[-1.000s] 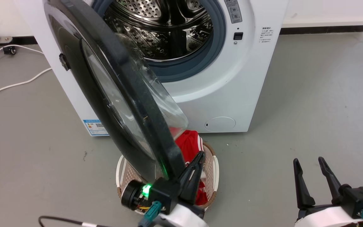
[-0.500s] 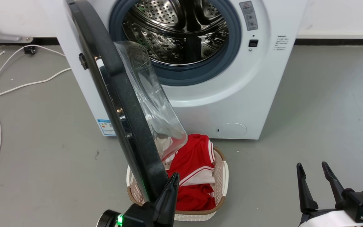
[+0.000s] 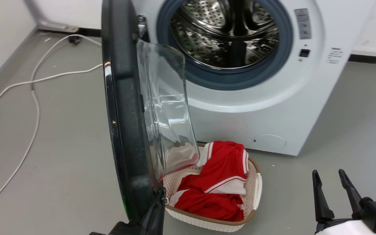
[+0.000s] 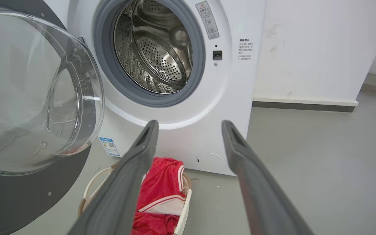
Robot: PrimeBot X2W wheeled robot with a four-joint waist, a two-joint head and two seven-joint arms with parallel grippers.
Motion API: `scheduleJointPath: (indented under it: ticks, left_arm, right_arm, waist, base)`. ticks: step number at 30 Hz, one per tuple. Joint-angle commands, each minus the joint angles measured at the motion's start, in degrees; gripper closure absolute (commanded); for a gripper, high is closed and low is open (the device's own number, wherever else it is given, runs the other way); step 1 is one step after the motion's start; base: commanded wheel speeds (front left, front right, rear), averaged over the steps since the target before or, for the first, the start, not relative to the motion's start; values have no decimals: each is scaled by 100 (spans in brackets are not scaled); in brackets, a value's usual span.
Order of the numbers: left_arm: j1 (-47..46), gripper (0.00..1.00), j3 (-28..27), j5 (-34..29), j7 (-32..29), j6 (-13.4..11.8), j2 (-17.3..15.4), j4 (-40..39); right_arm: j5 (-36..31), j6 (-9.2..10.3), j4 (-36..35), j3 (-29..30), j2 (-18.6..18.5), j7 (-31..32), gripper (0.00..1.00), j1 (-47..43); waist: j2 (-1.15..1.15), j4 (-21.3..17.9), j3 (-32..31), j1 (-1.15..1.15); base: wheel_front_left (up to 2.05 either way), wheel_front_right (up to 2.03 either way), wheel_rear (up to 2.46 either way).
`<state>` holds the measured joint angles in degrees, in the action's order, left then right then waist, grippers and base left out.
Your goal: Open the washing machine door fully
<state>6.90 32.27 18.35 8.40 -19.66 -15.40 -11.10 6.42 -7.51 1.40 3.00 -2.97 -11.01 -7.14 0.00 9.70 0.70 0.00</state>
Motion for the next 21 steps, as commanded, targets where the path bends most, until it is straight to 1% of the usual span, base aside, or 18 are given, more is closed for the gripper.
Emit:
scheduleJointPath:
  ticks: [1,6,11,17,21]
  left_arm:
    - [52,100,-109,13,8,-66,-61,-7]
    - [95,100,-302,107,50,-148,-154,0]
    - [25,100,-647,275,183,-170,-279,172]
    - [-189,100,-1065,518,359,-92,-385,455]
    - [-379,100,-1390,699,466,-14,-460,683]
  right_arm:
    - [-6,4,-32,15,17,10,0,-34]
    - [6,4,-49,32,17,30,0,-51]
    - [-26,4,-67,10,16,64,0,-4]
    - [-33,4,-98,34,16,112,0,-11]
    - [-65,4,-175,38,15,161,0,15]
  waist:
    - [0,228,17,0]
    - [0,623,20,0]
    - [0,872,10,0]
    - [0,1011,16,0]
    - [0,1007,85,0]
  base:
    - [0,0,0]
    - [0,0,0]
    - [0,0,0]
    - [0,0,0]
    - [0,0,0]
